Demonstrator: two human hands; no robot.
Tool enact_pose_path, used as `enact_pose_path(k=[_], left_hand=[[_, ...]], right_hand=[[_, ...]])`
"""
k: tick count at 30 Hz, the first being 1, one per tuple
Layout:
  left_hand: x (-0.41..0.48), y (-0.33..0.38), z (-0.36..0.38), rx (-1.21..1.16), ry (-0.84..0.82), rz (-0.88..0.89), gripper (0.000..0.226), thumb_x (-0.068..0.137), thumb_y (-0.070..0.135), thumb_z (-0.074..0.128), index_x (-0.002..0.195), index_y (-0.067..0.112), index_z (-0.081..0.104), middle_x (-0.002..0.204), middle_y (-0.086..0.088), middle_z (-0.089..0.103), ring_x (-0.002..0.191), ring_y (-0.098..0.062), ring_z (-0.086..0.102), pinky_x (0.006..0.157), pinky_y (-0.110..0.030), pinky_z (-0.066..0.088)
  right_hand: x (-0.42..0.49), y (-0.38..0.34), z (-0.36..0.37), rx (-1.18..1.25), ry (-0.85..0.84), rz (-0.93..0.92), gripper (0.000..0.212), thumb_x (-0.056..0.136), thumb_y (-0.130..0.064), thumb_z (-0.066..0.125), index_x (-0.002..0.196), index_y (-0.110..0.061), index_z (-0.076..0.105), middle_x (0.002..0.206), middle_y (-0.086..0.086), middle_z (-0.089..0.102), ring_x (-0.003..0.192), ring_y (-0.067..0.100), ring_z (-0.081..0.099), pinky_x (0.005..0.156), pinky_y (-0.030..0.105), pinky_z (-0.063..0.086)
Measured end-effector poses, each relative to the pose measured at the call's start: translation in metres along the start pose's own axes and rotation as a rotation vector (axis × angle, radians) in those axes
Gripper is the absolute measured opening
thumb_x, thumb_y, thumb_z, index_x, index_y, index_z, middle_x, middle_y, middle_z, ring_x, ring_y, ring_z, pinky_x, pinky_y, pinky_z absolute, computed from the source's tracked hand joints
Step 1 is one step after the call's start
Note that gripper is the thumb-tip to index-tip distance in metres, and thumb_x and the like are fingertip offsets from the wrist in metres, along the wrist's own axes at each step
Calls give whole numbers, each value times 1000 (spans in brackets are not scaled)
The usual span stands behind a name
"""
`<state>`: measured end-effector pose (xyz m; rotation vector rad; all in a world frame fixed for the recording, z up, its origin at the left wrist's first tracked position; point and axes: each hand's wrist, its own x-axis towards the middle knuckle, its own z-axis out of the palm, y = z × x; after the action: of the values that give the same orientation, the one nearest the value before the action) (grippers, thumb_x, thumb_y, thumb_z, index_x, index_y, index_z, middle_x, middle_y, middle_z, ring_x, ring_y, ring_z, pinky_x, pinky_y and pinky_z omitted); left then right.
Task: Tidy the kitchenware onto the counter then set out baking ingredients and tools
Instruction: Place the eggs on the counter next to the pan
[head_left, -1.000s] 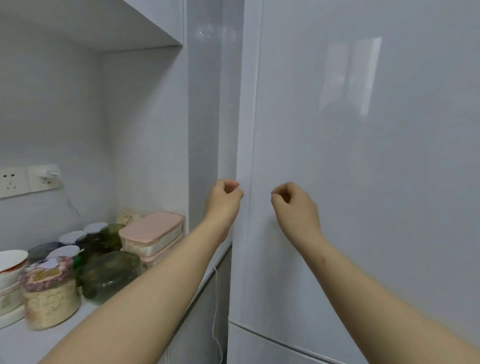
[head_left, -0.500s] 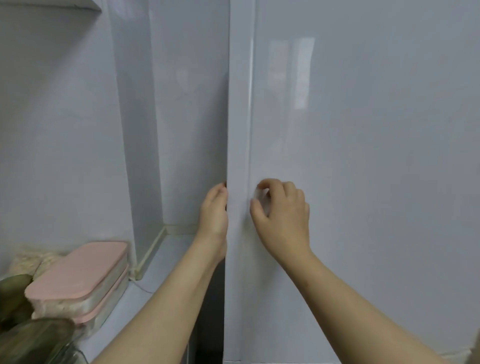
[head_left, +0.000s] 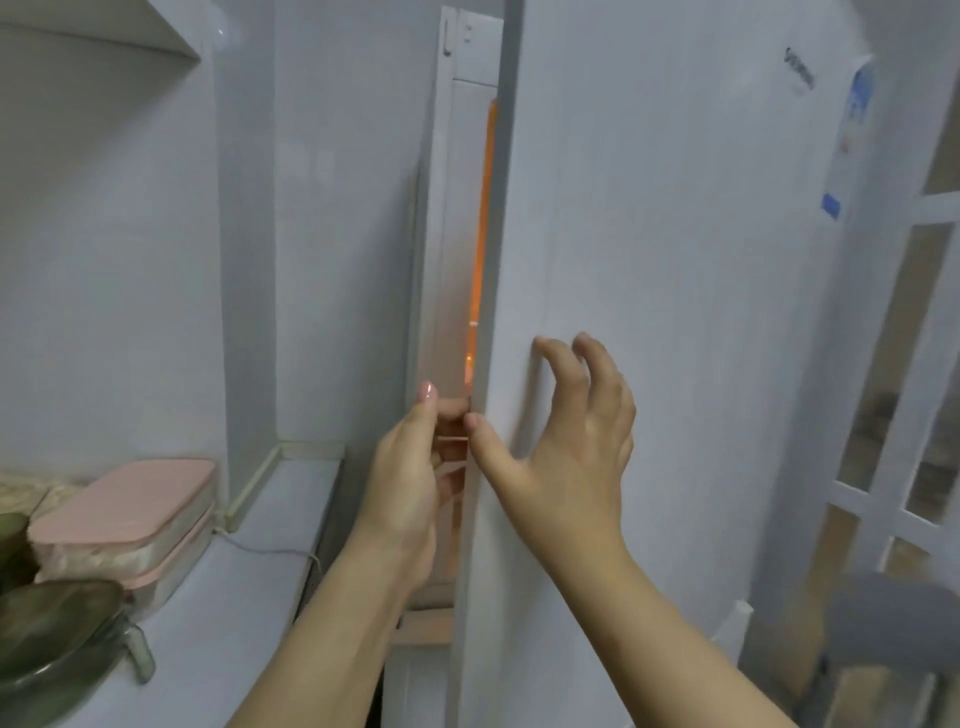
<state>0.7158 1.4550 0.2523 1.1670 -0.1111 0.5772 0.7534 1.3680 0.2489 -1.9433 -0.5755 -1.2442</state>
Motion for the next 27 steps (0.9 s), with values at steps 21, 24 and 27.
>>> enact_pose_path(k=[21, 24, 27], left_hand=[[-159, -10, 195, -48, -444, -40, 30, 98, 13, 42, 76, 13, 62, 57, 1, 60, 47, -6, 58, 52, -19, 52], [-163, -18, 217, -59, -497, -84, 28, 97, 8, 43, 75, 10, 60, 60, -3, 57, 42, -4, 54, 50, -17, 50], [-161, -28, 234, -73, -541, -125, 28, 97, 5, 43, 75, 10, 60, 64, -7, 54, 40, -2, 51, 48, -15, 49]], right_hand=[[-59, 67, -331, -135, 358, 437, 40, 91, -17, 55, 131, -13, 47, 122, -1, 54, 107, 10, 48, 82, 6, 34], [-58, 84, -355, -189, 393, 522, 46, 94, -14, 48, 139, -11, 38, 136, 5, 48, 124, 21, 45, 96, 24, 34], [-55, 96, -369, -212, 397, 609, 56, 94, -10, 44, 146, -13, 24, 149, 3, 32, 136, 20, 32, 99, 19, 24]])
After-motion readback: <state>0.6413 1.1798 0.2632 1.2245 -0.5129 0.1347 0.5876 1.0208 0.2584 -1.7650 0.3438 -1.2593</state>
